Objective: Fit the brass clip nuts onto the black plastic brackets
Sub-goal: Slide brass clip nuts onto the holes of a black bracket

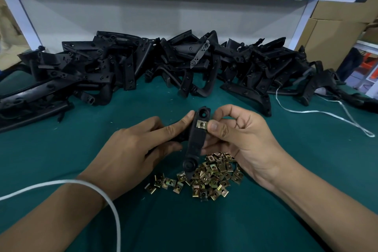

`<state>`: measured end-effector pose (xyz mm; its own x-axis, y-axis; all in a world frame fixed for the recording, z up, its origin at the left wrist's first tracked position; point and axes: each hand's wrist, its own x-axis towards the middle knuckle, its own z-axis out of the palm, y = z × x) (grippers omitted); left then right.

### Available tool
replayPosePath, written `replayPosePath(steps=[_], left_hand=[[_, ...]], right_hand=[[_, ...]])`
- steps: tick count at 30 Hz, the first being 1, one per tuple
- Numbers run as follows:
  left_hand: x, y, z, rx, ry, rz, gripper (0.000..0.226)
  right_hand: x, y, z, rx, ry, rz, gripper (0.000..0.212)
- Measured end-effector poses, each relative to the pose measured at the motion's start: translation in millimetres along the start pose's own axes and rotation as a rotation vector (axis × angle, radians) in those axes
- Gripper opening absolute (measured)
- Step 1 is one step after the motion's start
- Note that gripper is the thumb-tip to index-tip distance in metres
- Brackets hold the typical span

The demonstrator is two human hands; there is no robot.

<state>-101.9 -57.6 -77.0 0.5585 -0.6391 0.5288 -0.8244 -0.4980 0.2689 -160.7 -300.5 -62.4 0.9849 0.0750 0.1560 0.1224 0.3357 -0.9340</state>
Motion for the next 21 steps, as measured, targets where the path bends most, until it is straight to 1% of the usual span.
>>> replayPosePath(steps=[2,3,4,6,7,10,12,13,14,16,21], left_hand=[[-0.5,1.2,0.0,-0.017,-0.007,-0.001,0.057],[-0.2,1.9,-0.3,-0.021,-0.011,-0.010,0.058],[0.4,2.9,-0.6,-0.015,-0.012,-0.026,0.059],[2.7,4.9,-0.5,0.025,0.005,-0.061,0.060],[3.7,5.1,-0.4,0.038,0.026,-0.076,0.060],[2.2,-0.5,0.4,-0.019,0.089,-0.160,0.060],[-1.5,-6.0,0.5,-0.056,0.120,-0.220,0.067],[-3.0,-7.9,0.5,-0.060,0.133,-0.232,0.069],[-3.6,-9.0,0.0,-0.066,0.142,-0.241,0.071],[-3.0,-8.2,-1.6,-0.099,0.144,-0.269,0.074],[-3.6,-8.4,-2.7,-0.161,0.152,-0.308,0.072]], right_hand=[[1.2,0.6,-1.0,-0.036,0.039,0.006,0.040],[2.3,0.0,-1.6,-0.078,0.058,0.000,0.041],[3.5,-0.9,-3.2,-0.130,0.074,-0.016,0.038],[6.0,-4.8,-8.1,-0.278,0.107,-0.085,0.027],[6.8,-7.0,-11.7,-0.396,0.123,-0.132,0.022],[8.7,-11.1,-27.4,-0.852,0.141,-0.233,0.017],[9.1,-12.2,-37.2,-1.067,0.055,-0.220,0.009],[9.2,-12.2,-40.1,-1.138,-0.007,-0.177,0.005],[9.2,-11.7,-41.7,-1.195,-0.058,-0.120,0.002],[9.3,-11.0,-43.6,-1.256,-0.090,-0.049,0.004],[12.0,-13.6,-43.5,-1.257,-0.023,-0.050,0.008]])
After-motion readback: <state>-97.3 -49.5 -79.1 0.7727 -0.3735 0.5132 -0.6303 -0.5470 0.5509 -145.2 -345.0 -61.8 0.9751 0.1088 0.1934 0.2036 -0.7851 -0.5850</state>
